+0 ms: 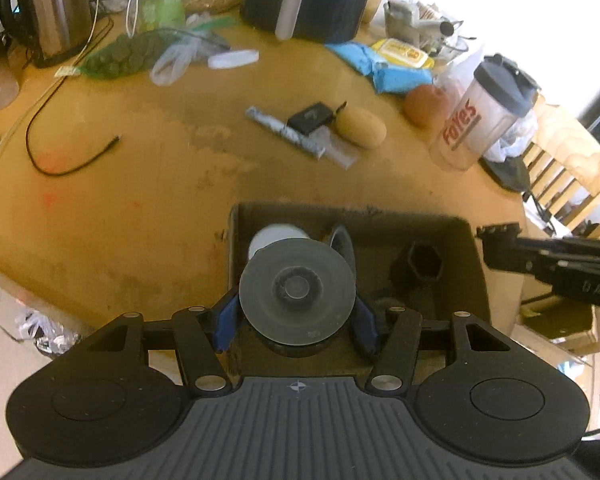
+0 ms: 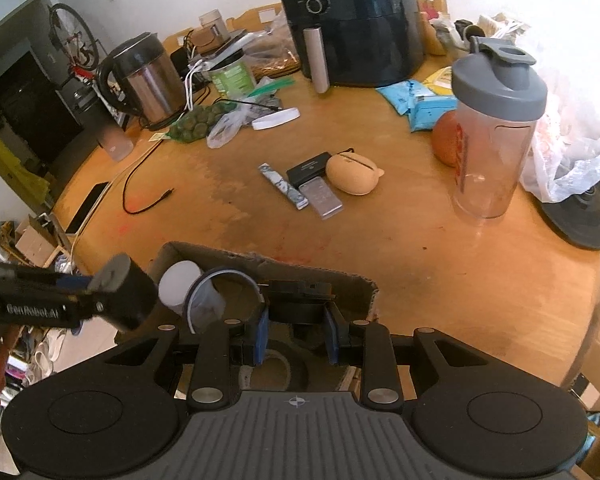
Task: Organize rigid objects
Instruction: 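Lower the black container into the box with the left tool while the right tool releases the knob there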
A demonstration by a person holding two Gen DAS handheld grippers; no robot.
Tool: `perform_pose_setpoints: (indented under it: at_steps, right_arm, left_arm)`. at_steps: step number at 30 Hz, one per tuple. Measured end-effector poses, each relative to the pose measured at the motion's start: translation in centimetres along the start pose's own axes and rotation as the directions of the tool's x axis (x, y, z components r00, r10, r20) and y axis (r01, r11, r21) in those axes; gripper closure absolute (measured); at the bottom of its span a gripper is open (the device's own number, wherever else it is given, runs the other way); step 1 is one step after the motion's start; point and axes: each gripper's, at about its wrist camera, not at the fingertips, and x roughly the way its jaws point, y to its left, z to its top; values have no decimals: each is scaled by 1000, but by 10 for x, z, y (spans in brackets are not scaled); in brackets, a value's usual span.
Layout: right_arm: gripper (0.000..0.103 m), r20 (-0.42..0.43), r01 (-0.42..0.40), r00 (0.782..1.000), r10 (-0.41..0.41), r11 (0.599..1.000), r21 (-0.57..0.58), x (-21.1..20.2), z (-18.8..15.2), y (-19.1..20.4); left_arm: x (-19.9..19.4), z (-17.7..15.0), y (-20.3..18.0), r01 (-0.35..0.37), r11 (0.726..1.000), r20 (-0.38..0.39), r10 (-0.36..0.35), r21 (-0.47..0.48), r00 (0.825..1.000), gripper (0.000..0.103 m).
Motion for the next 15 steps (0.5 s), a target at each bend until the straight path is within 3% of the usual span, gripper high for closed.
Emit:
perform_pose_setpoints:
  at_steps: [15]
  right_arm:
    - [72, -4, 3, 1000, -3, 1000, -16, 0, -4, 7]
  left_arm:
    - [20, -8, -11, -25, 997, -11, 26, 78, 1000, 46]
